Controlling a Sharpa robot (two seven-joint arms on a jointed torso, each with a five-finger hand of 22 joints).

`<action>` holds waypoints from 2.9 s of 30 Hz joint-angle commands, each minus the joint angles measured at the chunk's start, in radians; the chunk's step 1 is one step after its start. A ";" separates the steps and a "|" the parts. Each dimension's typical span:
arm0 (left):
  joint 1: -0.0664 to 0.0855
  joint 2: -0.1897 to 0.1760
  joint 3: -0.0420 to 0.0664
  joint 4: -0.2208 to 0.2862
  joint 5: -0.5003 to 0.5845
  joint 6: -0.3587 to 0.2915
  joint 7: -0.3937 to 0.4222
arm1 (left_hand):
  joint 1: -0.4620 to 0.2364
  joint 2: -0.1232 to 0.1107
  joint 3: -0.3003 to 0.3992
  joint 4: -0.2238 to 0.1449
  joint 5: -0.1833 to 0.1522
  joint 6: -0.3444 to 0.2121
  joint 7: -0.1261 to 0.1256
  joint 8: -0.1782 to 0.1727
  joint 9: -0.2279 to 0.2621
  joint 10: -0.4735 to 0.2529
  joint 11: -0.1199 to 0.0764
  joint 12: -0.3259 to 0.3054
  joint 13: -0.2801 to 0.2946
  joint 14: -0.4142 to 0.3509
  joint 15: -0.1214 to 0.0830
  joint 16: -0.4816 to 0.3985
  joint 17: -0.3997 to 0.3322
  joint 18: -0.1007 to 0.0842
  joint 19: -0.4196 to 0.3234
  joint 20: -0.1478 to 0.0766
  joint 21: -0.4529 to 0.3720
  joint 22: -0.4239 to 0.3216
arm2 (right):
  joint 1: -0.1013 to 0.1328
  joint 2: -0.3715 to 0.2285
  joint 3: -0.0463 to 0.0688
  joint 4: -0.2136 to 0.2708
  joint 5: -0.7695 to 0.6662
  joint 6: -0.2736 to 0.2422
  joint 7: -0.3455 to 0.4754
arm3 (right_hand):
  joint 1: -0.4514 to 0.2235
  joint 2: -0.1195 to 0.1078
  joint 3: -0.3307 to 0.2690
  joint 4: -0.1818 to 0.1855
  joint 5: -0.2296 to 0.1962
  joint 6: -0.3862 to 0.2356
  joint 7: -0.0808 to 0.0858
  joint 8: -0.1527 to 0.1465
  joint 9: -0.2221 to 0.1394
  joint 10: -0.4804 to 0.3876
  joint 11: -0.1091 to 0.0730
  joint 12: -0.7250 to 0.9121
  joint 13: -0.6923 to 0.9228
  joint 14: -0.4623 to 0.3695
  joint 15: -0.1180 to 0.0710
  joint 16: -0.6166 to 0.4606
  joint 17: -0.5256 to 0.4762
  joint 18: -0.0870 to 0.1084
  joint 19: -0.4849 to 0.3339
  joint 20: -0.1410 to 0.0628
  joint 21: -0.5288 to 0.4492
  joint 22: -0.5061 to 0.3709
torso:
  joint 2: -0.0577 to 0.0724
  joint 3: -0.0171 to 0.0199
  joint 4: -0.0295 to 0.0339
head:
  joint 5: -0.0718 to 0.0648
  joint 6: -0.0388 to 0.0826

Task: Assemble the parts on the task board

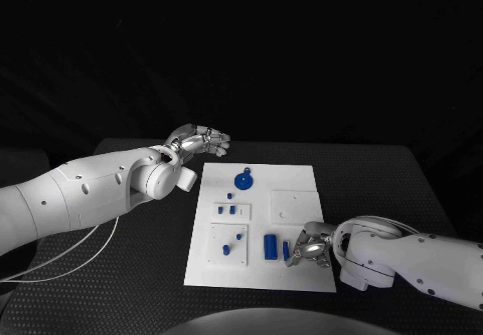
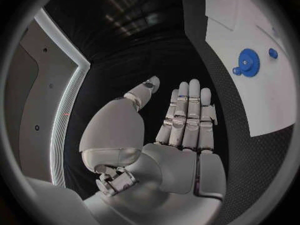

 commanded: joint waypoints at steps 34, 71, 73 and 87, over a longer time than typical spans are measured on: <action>0.001 0.001 0.001 0.002 0.003 0.014 0.003 | -0.011 0.001 0.000 0.006 0.000 -0.006 0.000 0.006 -0.002 -0.006 -0.001 0.002 -0.002 0.007 -0.003 -0.009 0.004 0.000 0.006 0.003 -0.006 0.012 | -0.005 0.033 -0.001 -0.029 -0.141 -0.018 -0.008 | 0.042 0.163 0.089 -0.031 -0.006 0.009 -0.004 0.008 0.000 0.012 -0.004 -0.002 0.007 -0.003 -0.003 -0.001 0.003 0.019 -0.008 0.007 0.004 0.014 | 0.000 -0.0003 0.0000 | 0.004 -0.004; 0.001 0.063 0.001 -0.200 0.077 0.052 0.059 | -0.001 0.005 -0.004 -0.007 -0.004 -0.013 -0.003 0.005 -0.005 -0.020 -0.001 -0.002 -0.008 -0.020 0.005 -0.045 0.010 -0.003 -0.010 0.009 -0.019 0.020 | 0.089 0.177 0.147 -0.620 0.518 -0.071 0.695 | 0.001 0.101 -0.143 -0.044 0.101 -0.159 0.064 -0.052 -0.004 -0.227 0.067 -0.138 -0.080 -0.199 0.059 -0.194 -0.088 0.011 -0.232 0.051 -0.185 -0.038 | -0.047 -0.0122 -0.0285 | -0.035 0.145; 0.001 0.072 0.003 -0.230 0.101 0.061 0.069 | -0.003 0.007 -0.007 -0.010 -0.008 -0.021 -0.005 0.001 -0.008 -0.032 -0.001 -0.005 -0.012 -0.033 0.008 -0.060 0.008 -0.005 -0.017 0.012 -0.025 0.019 | 0.088 0.218 0.163 -0.701 0.552 -0.069 0.730 | 0.009 0.107 -0.143 -0.045 0.108 -0.175 0.080 -0.056 -0.003 -0.283 0.082 -0.211 -0.144 -0.260 0.084 -0.278 -0.139 -0.005 -0.304 0.081 -0.262 -0.071 | -0.054 -0.0104 -0.0306 | -0.034 0.161; 0.000 0.110 0.005 -0.334 0.142 0.039 0.070 | -1.053 0.126 -0.515 0.163 -0.119 -0.874 -0.169 -0.275 -0.493 -1.187 -0.124 -0.070 -0.208 -0.970 -0.098 -0.476 -0.540 -0.038 -0.708 0.007 -0.464 -0.426 | 0.069 0.286 0.222 -0.845 0.595 -0.057 0.739 | -0.832 0.240 -0.698 0.242 -0.054 -1.096 -0.073 -0.267 -0.599 -1.228 0.037 -1.107 -1.119 -1.319 0.133 -1.243 -1.045 -0.242 -1.255 0.040 -1.014 -1.308 | -0.074 -0.0019 -0.0237 | -0.025 0.204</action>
